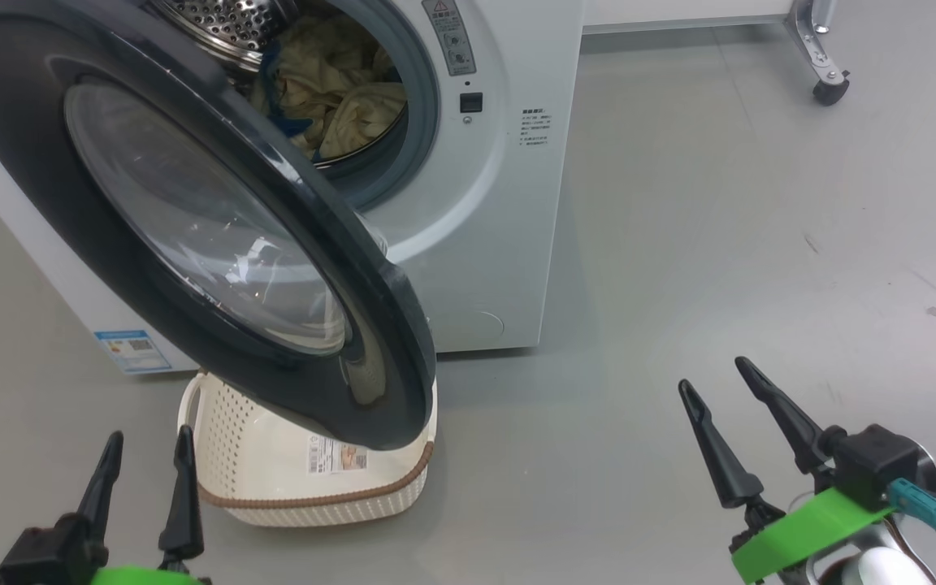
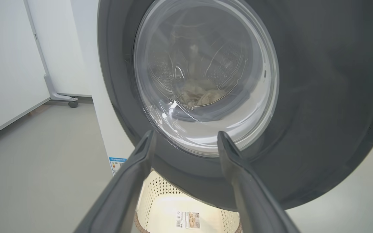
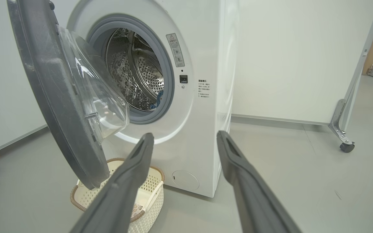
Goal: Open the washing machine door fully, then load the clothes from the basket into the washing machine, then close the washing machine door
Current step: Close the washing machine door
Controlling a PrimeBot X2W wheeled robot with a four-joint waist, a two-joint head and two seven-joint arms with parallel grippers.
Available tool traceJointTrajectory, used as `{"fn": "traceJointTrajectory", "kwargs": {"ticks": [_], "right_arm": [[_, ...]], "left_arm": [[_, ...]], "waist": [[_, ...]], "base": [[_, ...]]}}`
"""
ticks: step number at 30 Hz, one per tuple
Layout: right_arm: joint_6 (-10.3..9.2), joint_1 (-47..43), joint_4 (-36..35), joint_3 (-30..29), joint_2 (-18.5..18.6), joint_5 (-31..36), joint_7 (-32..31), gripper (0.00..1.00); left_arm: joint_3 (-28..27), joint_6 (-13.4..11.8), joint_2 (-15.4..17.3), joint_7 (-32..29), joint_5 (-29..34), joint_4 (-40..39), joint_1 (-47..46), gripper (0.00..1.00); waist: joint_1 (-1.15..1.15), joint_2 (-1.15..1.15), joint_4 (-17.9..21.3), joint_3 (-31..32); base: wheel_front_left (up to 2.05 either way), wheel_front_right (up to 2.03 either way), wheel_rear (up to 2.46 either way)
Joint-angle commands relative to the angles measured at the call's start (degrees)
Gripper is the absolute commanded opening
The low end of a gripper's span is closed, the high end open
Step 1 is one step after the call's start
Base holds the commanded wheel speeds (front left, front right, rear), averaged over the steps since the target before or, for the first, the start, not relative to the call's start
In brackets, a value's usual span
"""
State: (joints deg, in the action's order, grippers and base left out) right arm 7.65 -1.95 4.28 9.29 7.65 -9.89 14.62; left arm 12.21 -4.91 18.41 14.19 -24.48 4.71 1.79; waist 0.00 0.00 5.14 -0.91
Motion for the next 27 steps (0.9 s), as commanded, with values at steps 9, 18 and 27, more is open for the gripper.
{"fn": "traceJointTrajectory", "kwargs": {"ticks": [9,18,27], "right_arm": [[-0.16,-0.82,-1.70,-1.91,-0.60,0.51,0.38,1.00],[-0.16,-1.49,-1.39,-2.18,-1.03,0.49,0.38,1.00],[-0.16,-1.74,-1.48,-2.76,-1.07,0.58,0.38,1.00]], "left_arm": [[-12.80,5.92,-8.67,0.80,8.06,-4.33,4.18,1.00],[-19.34,10.90,-14.16,0.80,11.95,-5.14,6.09,1.00],[-19.09,12.30,-15.29,0.81,12.67,-4.51,7.14,1.00]], "waist": [[0.00,0.00,0.01,0.36],[0.00,0.00,0.54,0.46],[0.00,0.00,0.82,0.42]], "base": [[0.00,0.00,0.00],[0.00,0.00,0.00],[0.00,0.00,0.00]]}}
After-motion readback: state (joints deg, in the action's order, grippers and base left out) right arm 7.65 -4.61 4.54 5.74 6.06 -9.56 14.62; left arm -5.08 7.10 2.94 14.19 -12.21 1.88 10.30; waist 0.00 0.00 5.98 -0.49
